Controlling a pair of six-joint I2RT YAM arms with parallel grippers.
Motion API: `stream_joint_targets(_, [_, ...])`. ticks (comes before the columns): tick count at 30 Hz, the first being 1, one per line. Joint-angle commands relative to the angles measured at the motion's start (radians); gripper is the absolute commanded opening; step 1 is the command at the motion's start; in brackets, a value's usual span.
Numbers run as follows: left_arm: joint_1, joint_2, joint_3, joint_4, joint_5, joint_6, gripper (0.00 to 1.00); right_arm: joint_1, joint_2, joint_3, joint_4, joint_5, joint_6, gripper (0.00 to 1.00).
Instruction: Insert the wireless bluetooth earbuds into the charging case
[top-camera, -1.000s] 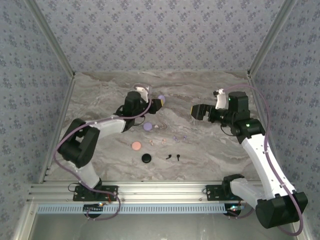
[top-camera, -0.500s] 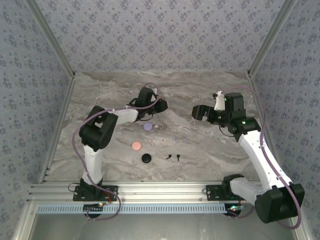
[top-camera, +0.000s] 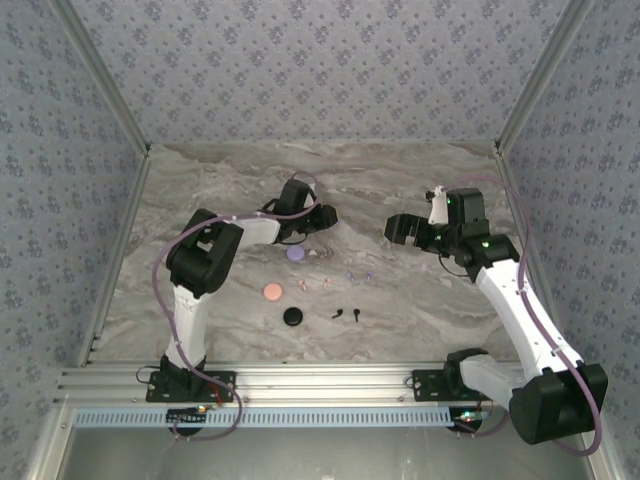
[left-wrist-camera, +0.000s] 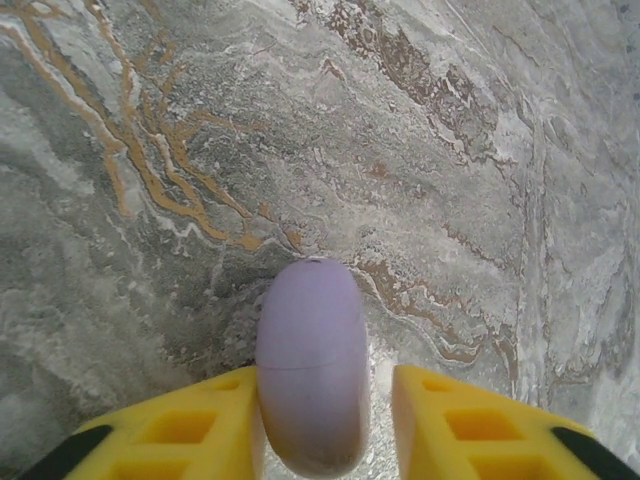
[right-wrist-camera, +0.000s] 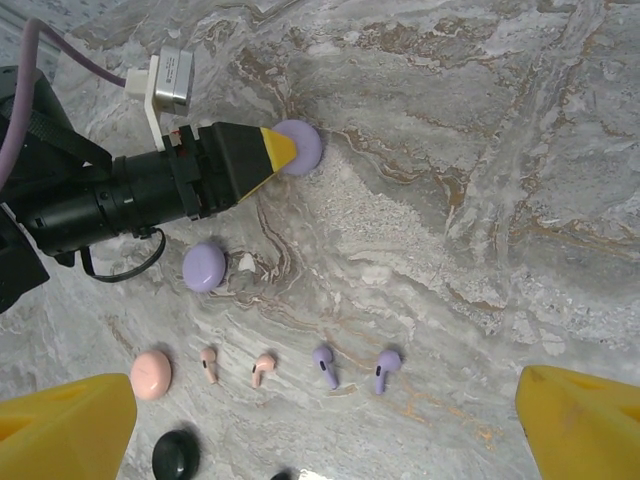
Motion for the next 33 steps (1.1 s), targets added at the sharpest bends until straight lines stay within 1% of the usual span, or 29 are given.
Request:
stream_joint_targets(1, [0.013, -0.008, 0.010, -0.021, -0.014, 0.010, 0.41, 0.000, 0.008, -0.004, -0.022, 0.022, -0.021, 1.00])
stream_joint_targets(7, [0.040, -0.066, -0.016, -0.044, -0.027, 0.035, 0.49, 0.014, 0.017, -0.002, -0.022, 0.032, -0.031, 1.00])
stream_joint_targets(12, [0.069, -0.205, -0.109, -0.011, -0.042, 0.068, 0.58, 0.060, 0.054, 0.006, -0.033, 0.071, -0.062, 1.00])
stream_joint_targets(18, [0.096, -0.430, -0.245, -0.029, -0.112, 0.150, 0.63, 0.197, 0.161, 0.055, -0.046, 0.205, -0.073, 1.00])
stream_joint_targets(24, [0.134, -0.654, -0.398, -0.064, -0.212, 0.194, 0.69, 0.355, 0.320, 0.140, -0.046, 0.312, -0.073, 1.00])
stream_joint_targets(25, [0.140, -0.696, -0.428, -0.068, -0.237, 0.200, 0.71, 0.379, 0.349, 0.158, -0.046, 0.323, -0.073, 1.00])
stream_joint_targets(28, [0.155, -0.810, -0.502, -0.092, -0.325, 0.207, 0.77, 0.437, 0.427, 0.208, -0.043, 0.355, -0.082, 1.00])
stream_joint_targets(33, [0.169, -0.997, -0.606, -0.170, -0.490, 0.217, 0.85, 0.502, 0.542, 0.293, -0.046, 0.391, -0.094, 1.00])
